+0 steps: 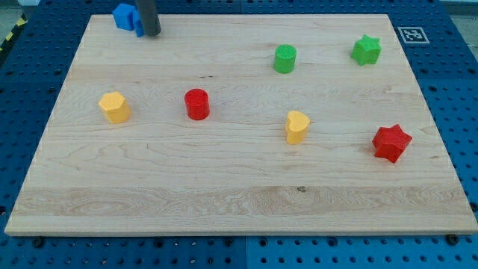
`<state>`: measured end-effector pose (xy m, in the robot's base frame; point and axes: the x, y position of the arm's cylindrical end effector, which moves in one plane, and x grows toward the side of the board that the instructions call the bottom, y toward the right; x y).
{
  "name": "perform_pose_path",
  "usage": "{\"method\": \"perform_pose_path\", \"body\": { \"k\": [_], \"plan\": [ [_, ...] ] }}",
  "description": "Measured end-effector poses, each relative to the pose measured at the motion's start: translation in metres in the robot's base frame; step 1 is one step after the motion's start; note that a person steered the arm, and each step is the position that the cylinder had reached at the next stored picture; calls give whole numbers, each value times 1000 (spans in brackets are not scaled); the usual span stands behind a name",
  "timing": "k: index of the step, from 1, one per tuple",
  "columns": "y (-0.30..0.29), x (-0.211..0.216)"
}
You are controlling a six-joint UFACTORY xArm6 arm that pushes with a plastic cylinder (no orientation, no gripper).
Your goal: Move your arm towards the green star
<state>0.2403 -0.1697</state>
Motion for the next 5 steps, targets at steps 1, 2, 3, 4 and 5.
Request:
{"method": "perform_pose_path", "body": {
  "k": [1,2,3,4,5],
  "plan": [
    [17,23],
    [32,48],
    [35,49],
    [61,48],
    [80,48]
  ]
}}
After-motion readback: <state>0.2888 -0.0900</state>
